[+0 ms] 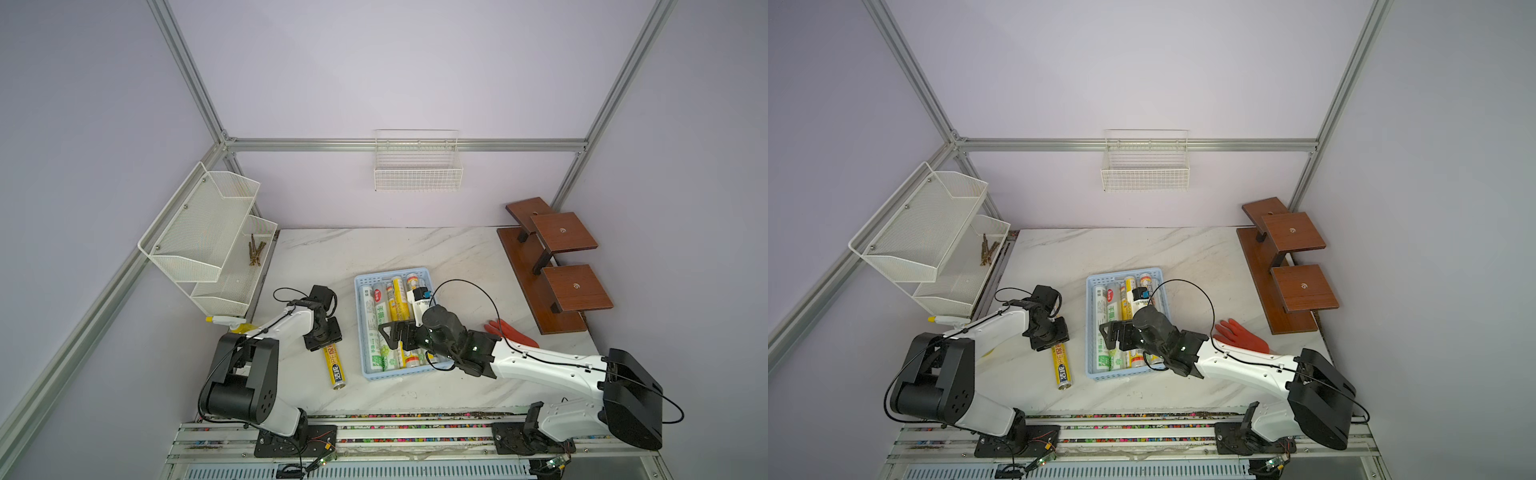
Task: Put the plastic wrap into the basket
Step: Pick up the plastic wrap from the center of the board.
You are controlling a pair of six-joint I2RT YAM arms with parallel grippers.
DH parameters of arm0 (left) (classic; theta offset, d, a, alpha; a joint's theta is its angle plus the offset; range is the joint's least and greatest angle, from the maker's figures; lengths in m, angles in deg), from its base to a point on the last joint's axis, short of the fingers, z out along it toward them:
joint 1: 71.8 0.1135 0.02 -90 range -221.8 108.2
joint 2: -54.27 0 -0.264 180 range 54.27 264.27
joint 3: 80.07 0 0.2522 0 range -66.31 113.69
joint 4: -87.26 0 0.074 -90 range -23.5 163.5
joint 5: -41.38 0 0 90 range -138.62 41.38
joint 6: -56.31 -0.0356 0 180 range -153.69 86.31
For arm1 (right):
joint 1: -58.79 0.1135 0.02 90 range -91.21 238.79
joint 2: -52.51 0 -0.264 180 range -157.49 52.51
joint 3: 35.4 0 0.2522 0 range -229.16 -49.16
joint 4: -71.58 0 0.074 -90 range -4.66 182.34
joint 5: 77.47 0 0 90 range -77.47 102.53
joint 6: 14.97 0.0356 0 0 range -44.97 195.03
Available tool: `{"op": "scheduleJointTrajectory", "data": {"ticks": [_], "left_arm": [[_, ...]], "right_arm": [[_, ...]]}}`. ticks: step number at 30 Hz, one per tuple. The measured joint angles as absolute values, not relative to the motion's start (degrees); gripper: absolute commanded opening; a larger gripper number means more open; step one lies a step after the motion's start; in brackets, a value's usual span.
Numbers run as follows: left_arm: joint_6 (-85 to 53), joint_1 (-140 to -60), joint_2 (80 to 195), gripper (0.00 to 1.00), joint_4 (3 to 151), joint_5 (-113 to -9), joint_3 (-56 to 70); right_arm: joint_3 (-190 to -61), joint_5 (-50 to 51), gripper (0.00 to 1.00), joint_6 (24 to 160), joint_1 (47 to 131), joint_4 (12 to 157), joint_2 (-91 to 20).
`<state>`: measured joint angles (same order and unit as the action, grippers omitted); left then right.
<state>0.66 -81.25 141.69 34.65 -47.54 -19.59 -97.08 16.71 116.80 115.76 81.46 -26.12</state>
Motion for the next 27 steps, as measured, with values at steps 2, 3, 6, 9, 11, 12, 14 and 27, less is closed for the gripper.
{"op": "scheduleJointTrajectory", "data": {"ticks": [2,3,6,9,11,12,14,27], "left_arm": [[0.7,-81.3,141.8,0.42,34.3,-47.5,-19.4],[0.7,-81.3,141.8,0.38,34.2,-47.5,-19.3],[1.2,-81.3,141.5,0.35,33.5,-47.8,-19.0],[1.2,-81.5,138.6,0.35,30.0,-47.8,-18.1],[1.2,-81.7,134.8,0.33,27.2,-47.8,-16.0],[1.2,-81.8,132.3,0.33,26.2,-48.0,-14.3],[1.2,-81.9,128.1,0.31,25.5,-48.9,-11.1],[5.2,-93.0,127.6,0.29,34.6,-63.7,-4.7]], "right_arm": [[-97.1,16.7,0.99,116.8,115.8,81.5,-26.1],[-97.1,16.7,0.99,116.8,115.7,81.5,-26.1],[-97.1,16.7,0.99,116.8,115.7,82.5,-25.5],[-97.1,17.3,0.99,116.7,115.7,83.2,-23.5],[-97.1,18.1,0.99,116.6,115.5,83.4,-21.7],[-97.1,18.6,0.99,116.5,115.4,83.5,-20.8],[-97.1,19.7,1.0,116.3,115.2,83.5,-19.0],[-91.8,24.9,0.99,116.6,110.0,85.4,-8.0]]}}
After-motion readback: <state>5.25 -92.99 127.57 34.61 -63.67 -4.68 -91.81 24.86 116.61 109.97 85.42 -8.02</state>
